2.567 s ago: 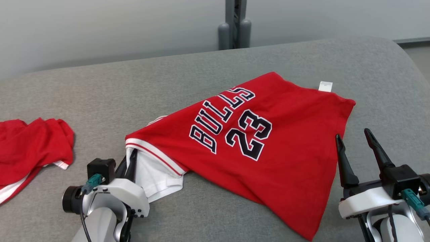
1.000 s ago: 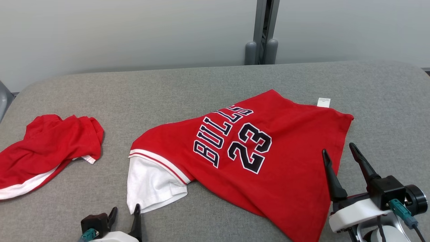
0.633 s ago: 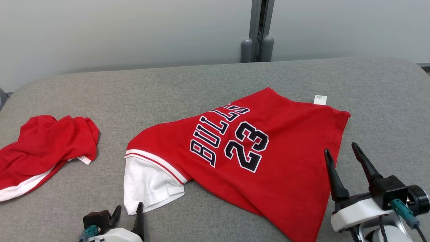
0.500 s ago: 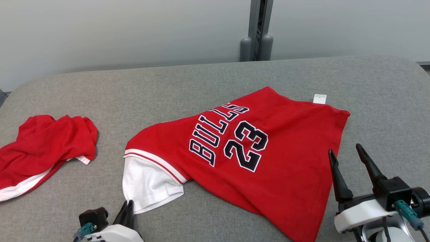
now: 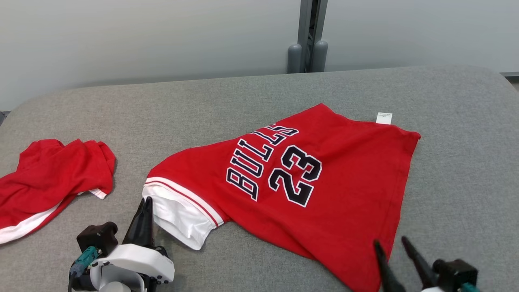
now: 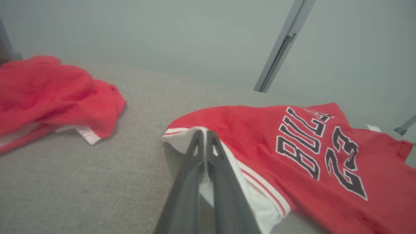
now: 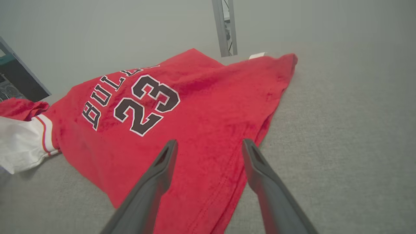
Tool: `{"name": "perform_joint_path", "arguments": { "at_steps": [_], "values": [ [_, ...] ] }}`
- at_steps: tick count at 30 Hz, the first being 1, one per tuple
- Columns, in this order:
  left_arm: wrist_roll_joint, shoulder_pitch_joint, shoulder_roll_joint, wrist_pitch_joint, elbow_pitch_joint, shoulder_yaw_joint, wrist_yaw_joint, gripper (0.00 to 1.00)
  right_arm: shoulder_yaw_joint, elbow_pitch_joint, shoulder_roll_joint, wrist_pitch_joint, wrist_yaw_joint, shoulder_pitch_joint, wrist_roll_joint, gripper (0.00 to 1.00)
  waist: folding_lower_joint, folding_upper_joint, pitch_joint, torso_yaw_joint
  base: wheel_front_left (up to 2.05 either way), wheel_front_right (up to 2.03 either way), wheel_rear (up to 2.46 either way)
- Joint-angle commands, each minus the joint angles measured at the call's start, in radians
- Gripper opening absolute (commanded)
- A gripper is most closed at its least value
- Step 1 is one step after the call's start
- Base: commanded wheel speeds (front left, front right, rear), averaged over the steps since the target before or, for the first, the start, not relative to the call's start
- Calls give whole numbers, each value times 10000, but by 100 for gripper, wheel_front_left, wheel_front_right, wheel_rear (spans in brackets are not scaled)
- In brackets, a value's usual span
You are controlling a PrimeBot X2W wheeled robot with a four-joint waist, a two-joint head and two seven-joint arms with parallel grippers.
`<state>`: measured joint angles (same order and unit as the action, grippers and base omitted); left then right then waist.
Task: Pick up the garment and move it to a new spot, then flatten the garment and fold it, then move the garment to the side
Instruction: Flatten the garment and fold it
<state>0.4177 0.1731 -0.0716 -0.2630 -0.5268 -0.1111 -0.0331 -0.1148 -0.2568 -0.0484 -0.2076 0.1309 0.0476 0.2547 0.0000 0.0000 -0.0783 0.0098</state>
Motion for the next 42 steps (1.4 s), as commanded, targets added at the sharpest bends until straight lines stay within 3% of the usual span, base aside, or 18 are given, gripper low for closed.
{"name": "perform_joint_path", "arguments": {
  "at_steps": [1, 5, 11, 33, 34, 35, 36, 37, 38, 42],
  "values": [
    [-58, -70, -11, -5, 206, 70, 72, 0, -328, 20, -60, 210, -3, 250, 256, 100, 0, 0, -36, -41, 0, 0, 0],
    [-30, -273, 9, -4, 679, 147, 207, 0, -1030, 149, -395, 771, -8, 905, 1350, 100, 0, 0, -75, -187, 0, 0, 0],
    [-107, -358, -51, -6, 969, 161, 319, 0, -1395, -1, -732, 1304, -3, 1213, 1950, 100, 0, 0, -118, -363, 0, 0, 0],
    [-216, -387, -91, 47, 1712, -223, 414, 0, -1942, -1570, -443, 1546, -3, 310, 3042, 100, 0, 0, -45, 189, 0, 0, 0],
    [-225, -402, -94, 54, 1766, -236, 431, 0, -1985, -1653, -442, 1649, -3, 275, 3096, 91, 0, 0, -49, 207, 0, 0, 0],
    [-225, -402, -94, 54, 1766, -236, 431, 0, -1985, -1653, -442, 1649, -3, 275, 3096, 91, 0, 0, -49, 207, 0, 0, 0],
    [-231, -410, -96, 81, 1827, -256, 452, 0, -2030, -1730, -455, 1717, -3, 236, 3159, 46, 0, 0, -59, 223, 0, 0, 0],
    [-231, -417, -95, 107, 1881, -273, 455, 0, -2071, -1772, -482, 1761, -3, 211, 3201, 28, 0, 0, -70, 239, 0, 0, 0],
    [-225, -417, -94, 113, 1932, -292, 468, 0, -2143, -1787, -519, 1771, -3, 166, 3197, 0, 0, 0, -81, 254, 0, 0, 0],
    [-204, -481, -118, 163, 2116, -345, 507, 0, -2413, -1680, -677, 1721, -3, 97, 3340, 0, 0, 0, -82, 263, 0, 0, 0]
  ]
}}
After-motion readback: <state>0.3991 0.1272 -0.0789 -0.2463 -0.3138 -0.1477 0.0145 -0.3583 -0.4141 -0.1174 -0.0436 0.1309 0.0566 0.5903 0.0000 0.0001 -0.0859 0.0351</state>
